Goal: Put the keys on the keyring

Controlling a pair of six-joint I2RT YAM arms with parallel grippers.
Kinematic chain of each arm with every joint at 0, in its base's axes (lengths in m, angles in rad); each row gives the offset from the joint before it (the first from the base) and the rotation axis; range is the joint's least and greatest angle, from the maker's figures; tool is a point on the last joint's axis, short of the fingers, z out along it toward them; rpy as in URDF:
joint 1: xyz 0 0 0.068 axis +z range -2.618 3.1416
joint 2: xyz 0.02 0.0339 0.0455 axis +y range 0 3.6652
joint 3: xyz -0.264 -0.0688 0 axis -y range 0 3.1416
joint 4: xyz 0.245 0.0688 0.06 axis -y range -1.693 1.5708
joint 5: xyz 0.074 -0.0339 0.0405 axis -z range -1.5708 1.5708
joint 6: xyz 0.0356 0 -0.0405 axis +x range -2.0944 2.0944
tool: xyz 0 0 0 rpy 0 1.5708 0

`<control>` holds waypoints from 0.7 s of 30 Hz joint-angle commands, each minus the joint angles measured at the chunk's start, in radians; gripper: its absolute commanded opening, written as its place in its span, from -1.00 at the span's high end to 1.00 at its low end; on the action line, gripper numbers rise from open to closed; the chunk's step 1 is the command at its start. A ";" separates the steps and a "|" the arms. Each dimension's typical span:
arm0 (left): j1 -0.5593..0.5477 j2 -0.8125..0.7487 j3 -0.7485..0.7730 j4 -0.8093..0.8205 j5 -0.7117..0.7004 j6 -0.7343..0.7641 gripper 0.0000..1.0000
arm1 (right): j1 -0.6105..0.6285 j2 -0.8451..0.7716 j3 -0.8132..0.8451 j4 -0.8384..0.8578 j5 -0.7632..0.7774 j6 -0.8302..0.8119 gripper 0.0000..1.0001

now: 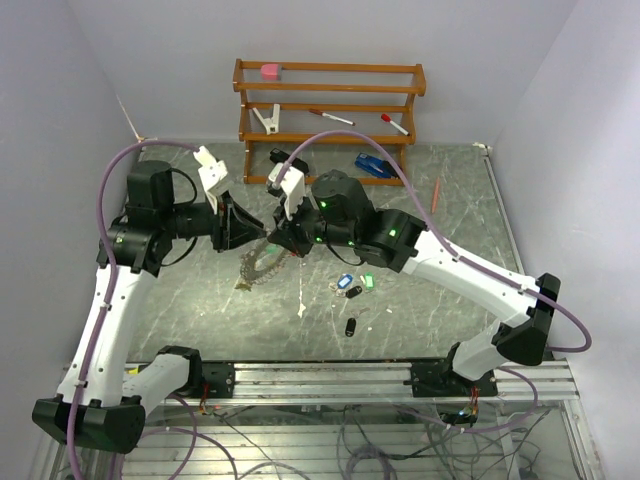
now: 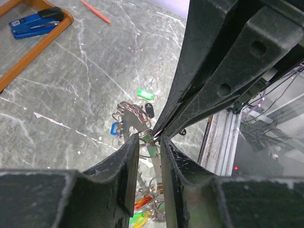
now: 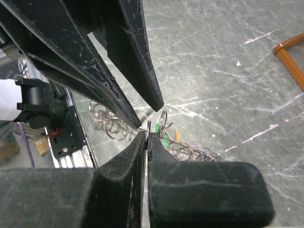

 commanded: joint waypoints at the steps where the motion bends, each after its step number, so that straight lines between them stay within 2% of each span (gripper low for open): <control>1: -0.002 0.010 0.038 -0.015 0.041 0.020 0.28 | -0.001 -0.034 0.055 -0.011 -0.037 -0.038 1.00; 5: -0.002 0.007 0.039 -0.020 0.051 0.033 0.16 | -0.001 -0.031 0.075 -0.047 -0.056 -0.055 1.00; 10: -0.004 0.023 0.040 -0.054 0.145 0.073 0.03 | -0.001 -0.032 0.116 -0.105 -0.083 -0.086 1.00; 16: -0.015 0.024 0.037 -0.061 0.211 0.085 -0.04 | -0.001 -0.023 0.154 -0.145 -0.101 -0.104 1.00; 21: -0.024 0.021 0.037 -0.089 0.193 0.117 -0.06 | 0.001 -0.016 0.159 -0.138 -0.149 -0.108 1.00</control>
